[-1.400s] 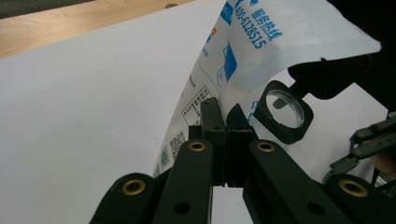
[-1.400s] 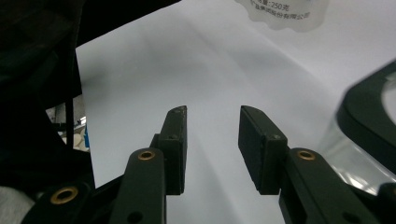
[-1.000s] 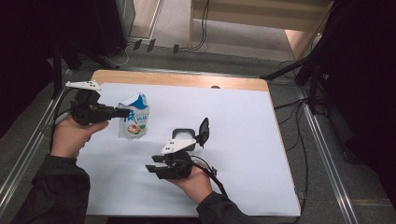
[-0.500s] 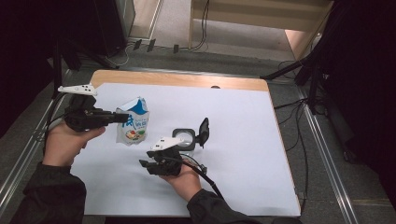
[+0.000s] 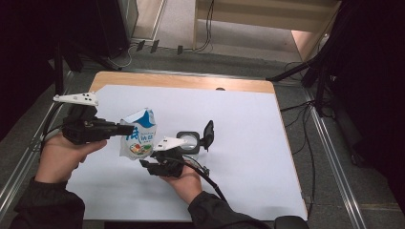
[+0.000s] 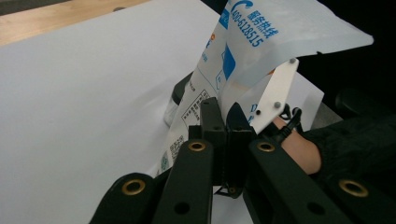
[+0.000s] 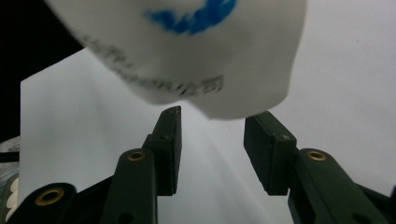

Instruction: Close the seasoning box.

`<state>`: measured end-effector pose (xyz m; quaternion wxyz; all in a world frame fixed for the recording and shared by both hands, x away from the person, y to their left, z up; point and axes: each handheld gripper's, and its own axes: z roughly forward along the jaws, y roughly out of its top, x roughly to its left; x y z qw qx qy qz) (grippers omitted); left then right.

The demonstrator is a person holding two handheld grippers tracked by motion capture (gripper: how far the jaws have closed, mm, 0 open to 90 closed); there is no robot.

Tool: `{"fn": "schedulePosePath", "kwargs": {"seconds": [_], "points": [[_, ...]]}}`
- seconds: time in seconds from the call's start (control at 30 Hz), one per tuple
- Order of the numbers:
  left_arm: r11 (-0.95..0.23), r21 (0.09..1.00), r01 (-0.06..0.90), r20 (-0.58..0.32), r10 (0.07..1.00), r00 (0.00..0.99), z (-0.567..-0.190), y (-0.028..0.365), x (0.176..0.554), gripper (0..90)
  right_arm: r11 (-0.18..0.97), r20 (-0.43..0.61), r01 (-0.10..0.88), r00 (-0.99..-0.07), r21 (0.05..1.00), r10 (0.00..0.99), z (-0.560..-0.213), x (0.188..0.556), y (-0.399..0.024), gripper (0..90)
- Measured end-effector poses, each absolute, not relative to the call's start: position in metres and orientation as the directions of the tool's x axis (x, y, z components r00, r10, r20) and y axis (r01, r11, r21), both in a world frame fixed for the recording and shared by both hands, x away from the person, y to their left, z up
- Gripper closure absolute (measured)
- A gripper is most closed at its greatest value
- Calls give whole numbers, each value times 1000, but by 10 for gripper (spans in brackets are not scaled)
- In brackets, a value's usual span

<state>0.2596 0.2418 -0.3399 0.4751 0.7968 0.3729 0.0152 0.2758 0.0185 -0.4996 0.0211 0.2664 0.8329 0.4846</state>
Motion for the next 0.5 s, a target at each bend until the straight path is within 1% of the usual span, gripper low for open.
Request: {"fn": "schedulePosePath", "kwargs": {"seconds": [0.17, 0.27, 0.3, 0.4, 0.5], "points": [[-263, 760, 595, -361, 590, 722, -338, 241, 256, 900, 350, 259, 450, -842, 822, 474, -499, 277, 18, 585], [-263, 743, 616, -387, 582, 715, -342, 240, 258, 900, 340, 253, 440, -843, 831, 475, -498, 278, 17, 586], [-266, 743, 615, -373, 599, 709, -342, 240, 258, 900, 342, 246, 433, -846, 834, 474, -497, 278, 17, 595], [-263, 736, 624, -380, 602, 703, -344, 239, 260, 900, 352, 232, 425, -849, 834, 475, -497, 276, 17, 604], [-262, 731, 630, -368, 626, 688, -346, 237, 261, 900, 368, 218, 414, -855, 833, 470, -497, 274, 18, 606]]}}
